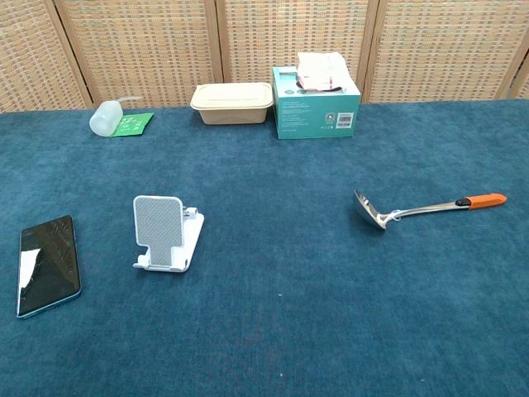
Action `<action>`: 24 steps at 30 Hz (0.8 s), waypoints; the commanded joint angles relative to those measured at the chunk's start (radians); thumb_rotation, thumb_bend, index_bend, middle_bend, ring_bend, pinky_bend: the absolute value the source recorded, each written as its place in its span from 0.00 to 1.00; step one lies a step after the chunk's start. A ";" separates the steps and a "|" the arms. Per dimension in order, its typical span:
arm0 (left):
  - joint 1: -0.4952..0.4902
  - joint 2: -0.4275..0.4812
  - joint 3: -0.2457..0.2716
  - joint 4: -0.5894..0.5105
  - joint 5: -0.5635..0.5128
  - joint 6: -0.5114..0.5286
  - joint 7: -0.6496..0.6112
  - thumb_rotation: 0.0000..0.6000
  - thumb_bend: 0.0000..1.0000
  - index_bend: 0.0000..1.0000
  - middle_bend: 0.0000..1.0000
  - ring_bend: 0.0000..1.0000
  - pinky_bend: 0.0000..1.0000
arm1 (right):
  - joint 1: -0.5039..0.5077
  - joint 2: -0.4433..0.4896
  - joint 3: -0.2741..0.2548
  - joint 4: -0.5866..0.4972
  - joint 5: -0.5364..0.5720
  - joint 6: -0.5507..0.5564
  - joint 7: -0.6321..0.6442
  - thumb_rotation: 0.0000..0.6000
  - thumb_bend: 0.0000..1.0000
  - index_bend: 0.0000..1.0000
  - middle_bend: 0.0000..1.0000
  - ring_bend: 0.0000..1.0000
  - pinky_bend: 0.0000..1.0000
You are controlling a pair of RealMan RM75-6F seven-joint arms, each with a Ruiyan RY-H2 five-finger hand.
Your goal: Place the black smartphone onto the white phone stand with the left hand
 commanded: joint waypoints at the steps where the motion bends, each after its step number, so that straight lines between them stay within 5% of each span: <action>1: 0.001 0.000 0.002 -0.002 0.001 -0.001 0.001 1.00 0.00 0.00 0.00 0.00 0.00 | -0.001 0.001 0.000 0.000 -0.001 0.001 0.001 1.00 0.00 0.00 0.00 0.00 0.00; 9: -0.020 0.007 0.015 0.018 0.034 -0.027 -0.021 1.00 0.00 0.00 0.00 0.00 0.00 | -0.003 0.002 -0.001 0.001 -0.001 0.002 0.007 1.00 0.00 0.00 0.00 0.00 0.00; 14: -0.197 0.000 0.070 0.267 0.253 -0.149 -0.255 1.00 0.00 0.00 0.00 0.00 0.00 | 0.012 -0.010 0.007 0.015 0.030 -0.036 -0.012 1.00 0.00 0.00 0.00 0.00 0.00; 24: -0.335 -0.100 0.130 0.552 0.354 -0.247 -0.391 1.00 0.00 0.00 0.00 0.00 0.00 | 0.020 -0.023 0.018 0.021 0.061 -0.053 -0.043 1.00 0.00 0.00 0.00 0.00 0.00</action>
